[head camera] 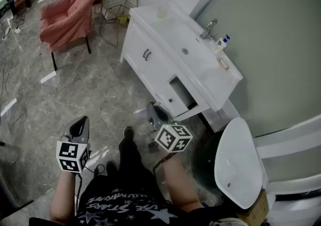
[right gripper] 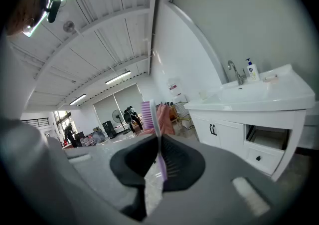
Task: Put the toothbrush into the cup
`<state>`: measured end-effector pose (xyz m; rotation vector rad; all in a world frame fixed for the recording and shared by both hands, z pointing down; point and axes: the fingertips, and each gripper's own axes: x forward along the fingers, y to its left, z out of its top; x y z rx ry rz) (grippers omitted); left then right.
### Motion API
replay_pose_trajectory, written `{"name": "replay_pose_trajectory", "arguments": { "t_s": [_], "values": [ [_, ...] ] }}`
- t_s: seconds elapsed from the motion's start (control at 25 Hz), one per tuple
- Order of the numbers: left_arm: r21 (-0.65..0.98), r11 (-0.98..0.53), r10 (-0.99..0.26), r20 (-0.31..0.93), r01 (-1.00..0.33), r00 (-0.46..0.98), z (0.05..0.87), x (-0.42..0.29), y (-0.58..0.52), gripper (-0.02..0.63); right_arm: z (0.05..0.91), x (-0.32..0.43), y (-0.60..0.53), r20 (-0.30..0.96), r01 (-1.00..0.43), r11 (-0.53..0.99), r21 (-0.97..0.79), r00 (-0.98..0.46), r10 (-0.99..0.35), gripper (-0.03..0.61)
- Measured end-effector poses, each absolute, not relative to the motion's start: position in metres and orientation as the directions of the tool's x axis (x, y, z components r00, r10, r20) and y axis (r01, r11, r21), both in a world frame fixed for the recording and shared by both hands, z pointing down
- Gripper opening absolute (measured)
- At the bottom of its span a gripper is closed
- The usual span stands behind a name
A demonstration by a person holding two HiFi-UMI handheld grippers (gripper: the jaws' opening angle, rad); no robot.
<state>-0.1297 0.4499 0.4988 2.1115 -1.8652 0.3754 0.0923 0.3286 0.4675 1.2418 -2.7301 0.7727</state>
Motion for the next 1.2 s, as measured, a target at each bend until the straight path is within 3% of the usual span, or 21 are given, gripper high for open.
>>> {"name": "replay_pose_trajectory", "arguments": {
  "t_s": [0.76, 1.2],
  "values": [
    [0.074, -0.105, -0.909, 0.397, -0.992, 0.126, 0.503, -0.137, 0.42, 0.008, 0.467, 0.088, 0.294, 0.245, -0.725, 0.556, -0.407, -0.673, -0.698, 0.026],
    [0.046, -0.103, -0.916, 0.386, -0.994, 0.113, 0.491, -0.153, 0.318, 0.009, 0.455, 0.083, 0.193, 0.209, -0.714, 0.569, -0.407, -0.68, -0.703, 0.026]
  ]
}}
